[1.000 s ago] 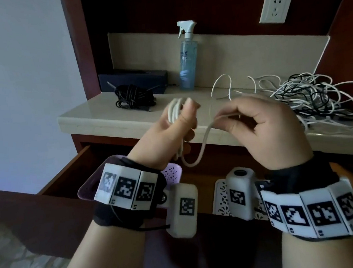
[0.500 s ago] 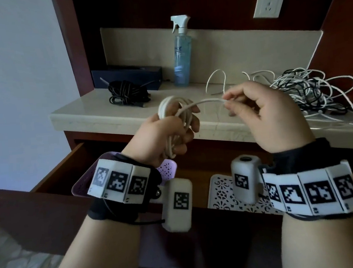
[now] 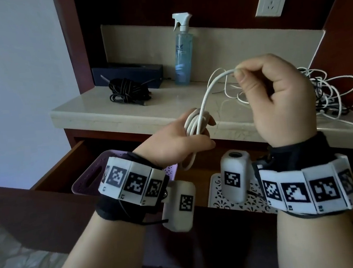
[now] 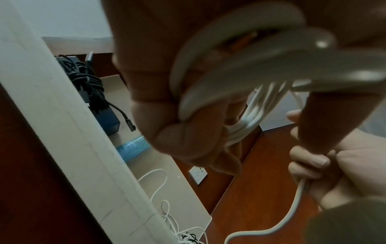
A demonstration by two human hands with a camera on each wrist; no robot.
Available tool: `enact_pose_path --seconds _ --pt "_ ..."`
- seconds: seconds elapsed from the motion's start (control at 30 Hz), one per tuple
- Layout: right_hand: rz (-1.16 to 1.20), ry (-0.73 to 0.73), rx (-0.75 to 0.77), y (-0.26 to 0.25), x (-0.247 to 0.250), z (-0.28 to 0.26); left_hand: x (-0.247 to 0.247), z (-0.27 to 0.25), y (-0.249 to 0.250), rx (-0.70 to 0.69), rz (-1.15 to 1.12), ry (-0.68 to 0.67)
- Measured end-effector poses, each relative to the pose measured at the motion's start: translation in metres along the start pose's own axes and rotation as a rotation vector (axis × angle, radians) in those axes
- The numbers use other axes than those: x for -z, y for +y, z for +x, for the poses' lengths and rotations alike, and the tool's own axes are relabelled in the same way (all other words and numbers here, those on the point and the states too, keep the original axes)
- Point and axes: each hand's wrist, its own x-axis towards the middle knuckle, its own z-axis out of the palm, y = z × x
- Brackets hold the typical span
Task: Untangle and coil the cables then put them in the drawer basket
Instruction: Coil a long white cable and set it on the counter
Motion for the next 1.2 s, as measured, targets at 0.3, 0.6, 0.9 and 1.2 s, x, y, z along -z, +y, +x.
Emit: enact_pose_path --seconds 0.3,0.6,0.9,1.2 --pt "-0.090 -0.119 -0.094 0.007 -0.007 0.002 0.001 0.006 -0.006 -0.073 -0.549 -0.014" --pt "-0.156 -0.224 -0.056 0.001 -0.016 -0.003 0.005 0.012 0.004 -0.160 -0.745 0.128" --pt "-0.134 -0.319 -0.089 -0.008 -0.021 -0.011 0.004 0.007 0.005 -0.233 -0.822 0.103" --pt "-0.150 -0.349 -0.215 -0.004 -0.014 -0.019 0.005 0.005 0.004 -0.312 -0.897 0.065"
